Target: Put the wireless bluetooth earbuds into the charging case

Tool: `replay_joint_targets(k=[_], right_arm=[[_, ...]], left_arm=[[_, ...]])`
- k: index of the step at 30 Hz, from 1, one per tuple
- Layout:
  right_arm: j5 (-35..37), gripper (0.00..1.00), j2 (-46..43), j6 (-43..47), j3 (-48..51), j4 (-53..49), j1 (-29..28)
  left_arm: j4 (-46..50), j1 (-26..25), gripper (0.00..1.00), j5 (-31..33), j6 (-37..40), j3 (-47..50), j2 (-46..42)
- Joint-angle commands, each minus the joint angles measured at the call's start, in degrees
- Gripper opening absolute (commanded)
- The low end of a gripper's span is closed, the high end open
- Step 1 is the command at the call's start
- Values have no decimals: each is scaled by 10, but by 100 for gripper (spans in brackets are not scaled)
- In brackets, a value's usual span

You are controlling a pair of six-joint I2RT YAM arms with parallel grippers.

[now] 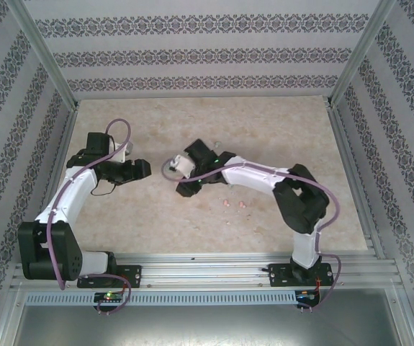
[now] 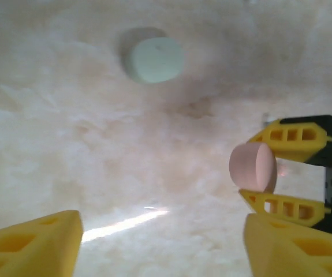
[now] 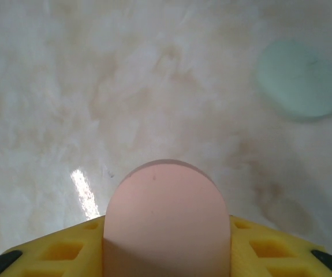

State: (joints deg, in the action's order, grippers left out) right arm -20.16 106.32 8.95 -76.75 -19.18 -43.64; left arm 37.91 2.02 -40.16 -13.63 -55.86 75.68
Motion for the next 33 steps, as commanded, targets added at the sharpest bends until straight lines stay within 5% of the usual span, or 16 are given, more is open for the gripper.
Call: replay_joint_targets(k=[1,9,18,28,33], right_arm=[[-54,44,-41,-40,13,16,2],[-63,43,-92,-44,30,14,6],[-72,43,-125,-51,45,22,5],[-70,45,-133,-57,41,28,6],[-45,55,-150,-69,33,12,7]], left_arm=[[-43,-26,69,-111,-73,-1,-8],[-180,-138,67,-172,-201,4,20],[-247,-143,66,-182,-248,24,46],[-369,-142,18,-229,-328,59,74],[-416,-140,8,-234,-364,66,70]])
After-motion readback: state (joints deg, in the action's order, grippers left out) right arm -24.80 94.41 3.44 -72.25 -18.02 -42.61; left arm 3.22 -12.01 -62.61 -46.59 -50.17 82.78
